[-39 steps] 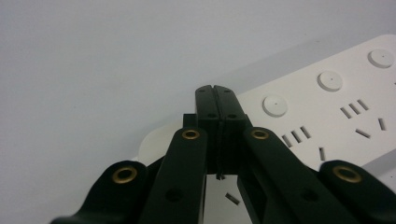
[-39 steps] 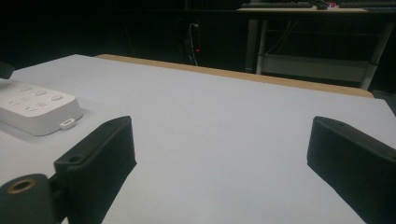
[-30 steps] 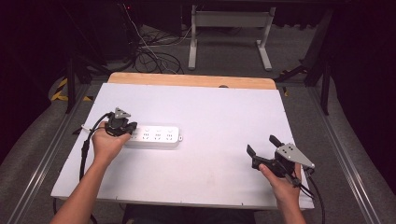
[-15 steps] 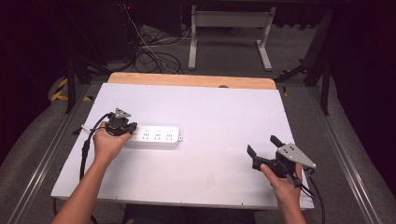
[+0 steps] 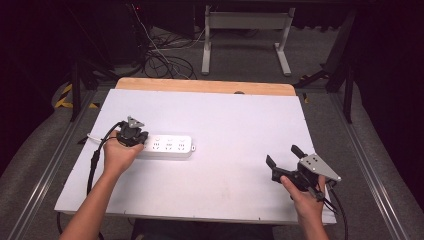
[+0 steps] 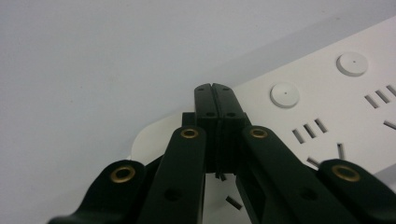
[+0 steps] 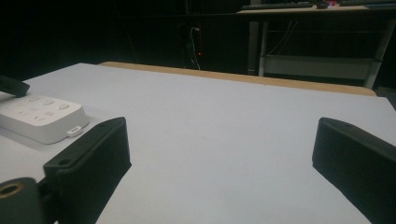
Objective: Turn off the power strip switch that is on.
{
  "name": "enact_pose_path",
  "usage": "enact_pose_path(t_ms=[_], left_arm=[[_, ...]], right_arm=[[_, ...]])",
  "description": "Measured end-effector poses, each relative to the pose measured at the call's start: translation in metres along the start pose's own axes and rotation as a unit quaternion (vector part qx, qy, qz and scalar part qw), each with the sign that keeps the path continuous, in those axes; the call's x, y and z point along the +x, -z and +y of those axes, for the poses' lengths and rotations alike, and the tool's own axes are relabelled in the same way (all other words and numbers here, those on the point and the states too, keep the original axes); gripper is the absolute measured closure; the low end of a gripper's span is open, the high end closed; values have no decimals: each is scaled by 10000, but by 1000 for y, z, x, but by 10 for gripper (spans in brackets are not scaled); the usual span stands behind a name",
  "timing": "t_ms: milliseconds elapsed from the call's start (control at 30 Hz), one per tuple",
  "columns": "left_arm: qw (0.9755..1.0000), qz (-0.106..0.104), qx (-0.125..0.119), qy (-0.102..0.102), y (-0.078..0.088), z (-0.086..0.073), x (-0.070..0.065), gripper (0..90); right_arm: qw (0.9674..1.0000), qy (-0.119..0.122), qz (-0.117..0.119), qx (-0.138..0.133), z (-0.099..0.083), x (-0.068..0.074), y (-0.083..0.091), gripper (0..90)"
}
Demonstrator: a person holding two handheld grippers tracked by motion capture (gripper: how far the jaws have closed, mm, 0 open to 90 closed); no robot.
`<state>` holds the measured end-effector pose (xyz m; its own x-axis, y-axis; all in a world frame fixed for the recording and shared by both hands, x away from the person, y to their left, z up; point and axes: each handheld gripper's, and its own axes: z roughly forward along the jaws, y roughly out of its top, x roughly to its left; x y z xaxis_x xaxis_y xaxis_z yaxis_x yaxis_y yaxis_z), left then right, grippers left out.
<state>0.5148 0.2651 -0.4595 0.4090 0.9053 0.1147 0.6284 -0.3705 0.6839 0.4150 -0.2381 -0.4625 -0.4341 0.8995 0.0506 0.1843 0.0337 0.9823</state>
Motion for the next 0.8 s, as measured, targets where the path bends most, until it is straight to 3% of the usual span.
enact_pose_path(t_ms=[100,267,600,800], left_arm=[[10000,-86,-44,5,-1,0,0,900],[9998,101,-24,-147,-1,1,-5,900],[9999,-111,-8,67,0,1,1,900],[9999,-126,-29,43,0,1,2,900]], right_arm=[[10000,-13,-1,-23,0,0,0,44],[10000,-31,19,-12,0,1,0,44],[10000,-7,29,11,0,1,0,44],[10000,8,21,12,0,0,1,44]])
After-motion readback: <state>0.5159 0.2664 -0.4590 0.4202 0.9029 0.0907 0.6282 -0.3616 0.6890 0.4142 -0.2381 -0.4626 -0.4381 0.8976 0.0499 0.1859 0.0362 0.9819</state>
